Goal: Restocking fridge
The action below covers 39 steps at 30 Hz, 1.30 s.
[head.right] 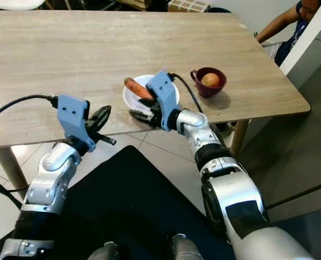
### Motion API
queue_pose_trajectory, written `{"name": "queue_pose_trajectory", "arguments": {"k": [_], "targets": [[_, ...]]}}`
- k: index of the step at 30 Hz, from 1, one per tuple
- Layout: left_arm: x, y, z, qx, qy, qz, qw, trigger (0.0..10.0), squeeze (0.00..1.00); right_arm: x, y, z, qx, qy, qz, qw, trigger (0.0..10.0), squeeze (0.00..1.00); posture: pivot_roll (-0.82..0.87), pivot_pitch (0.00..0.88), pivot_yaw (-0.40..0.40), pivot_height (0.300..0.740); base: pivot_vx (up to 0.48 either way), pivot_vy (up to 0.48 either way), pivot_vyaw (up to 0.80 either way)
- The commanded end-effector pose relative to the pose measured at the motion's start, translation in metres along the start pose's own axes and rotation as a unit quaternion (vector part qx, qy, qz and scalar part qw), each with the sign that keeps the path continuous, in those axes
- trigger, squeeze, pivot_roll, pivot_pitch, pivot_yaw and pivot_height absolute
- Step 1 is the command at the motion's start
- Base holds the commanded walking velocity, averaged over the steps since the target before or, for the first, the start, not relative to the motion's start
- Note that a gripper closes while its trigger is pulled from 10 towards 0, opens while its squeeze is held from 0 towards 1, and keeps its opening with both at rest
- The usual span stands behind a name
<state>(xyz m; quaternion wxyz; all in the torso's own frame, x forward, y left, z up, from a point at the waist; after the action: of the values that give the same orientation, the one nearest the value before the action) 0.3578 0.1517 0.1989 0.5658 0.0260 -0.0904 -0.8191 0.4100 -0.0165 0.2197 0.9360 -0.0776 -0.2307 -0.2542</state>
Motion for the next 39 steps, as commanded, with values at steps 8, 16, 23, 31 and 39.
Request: {"name": "queue_pose_trajectory", "arguments": {"k": [8, 16, 23, 31, 39], "targets": [[0.001, -0.01, -0.006, -0.013, 0.003, -0.002, 1.0, 10.0, 0.0, -0.015, 0.006, -0.008, -0.027, -0.056, 0.019, 0.998, 10.0, 1.0, -0.03, 0.185, -0.079, 0.74, 0.0, 0.0, 0.0], [-0.001, -0.012, -0.007, -0.015, 0.002, 0.002, 1.0, 10.0, 0.0, -0.021, 0.012, -0.012, -0.045, -0.049, 0.02, 0.998, 10.0, 0.0, -0.03, 0.193, -0.082, 0.74, 0.0, 0.0, 0.0], [0.001, -0.011, -0.007, -0.015, 0.001, -0.001, 1.0, 10.0, 0.0, -0.019, 0.017, -0.012, -0.058, -0.036, 0.004, 0.998, 10.0, 0.0, -0.03, 0.191, -0.084, 0.74, 0.0, 0.0, 0.0], [0.002, -0.012, -0.01, -0.022, -0.001, 0.001, 1.0, 10.0, 0.0, -0.018, 0.019, -0.019, -0.09, -0.036, -0.019, 0.995, 10.0, 0.0, -0.03, 0.18, -0.092, 0.74, 0.0, 0.0, 0.0], [0.004, -0.015, -0.017, -0.041, 0.003, -0.005, 0.999, 10.0, 0.0, -0.012, 0.014, -0.031, -0.126, -0.022, -0.047, 0.991, 10.0, 0.0, -0.03, 0.178, -0.094, 0.74, 0.0, 0.0, 0.0]]}}
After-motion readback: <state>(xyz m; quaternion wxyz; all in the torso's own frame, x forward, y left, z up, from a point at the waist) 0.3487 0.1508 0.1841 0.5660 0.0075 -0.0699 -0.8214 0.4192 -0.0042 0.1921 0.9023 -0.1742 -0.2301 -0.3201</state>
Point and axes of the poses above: a point about 5 cm out from each wrist's last joint towards the gripper, its own y axis pointing out of the wrist towards the gripper, its own z axis along the axis of the wrist's last joint, x = y × z, the point moved 4 cm from there along y, pointing out of the wrist towards the gripper, and after that the axes turned 12 degrees about -y, right-handed, at the moved point
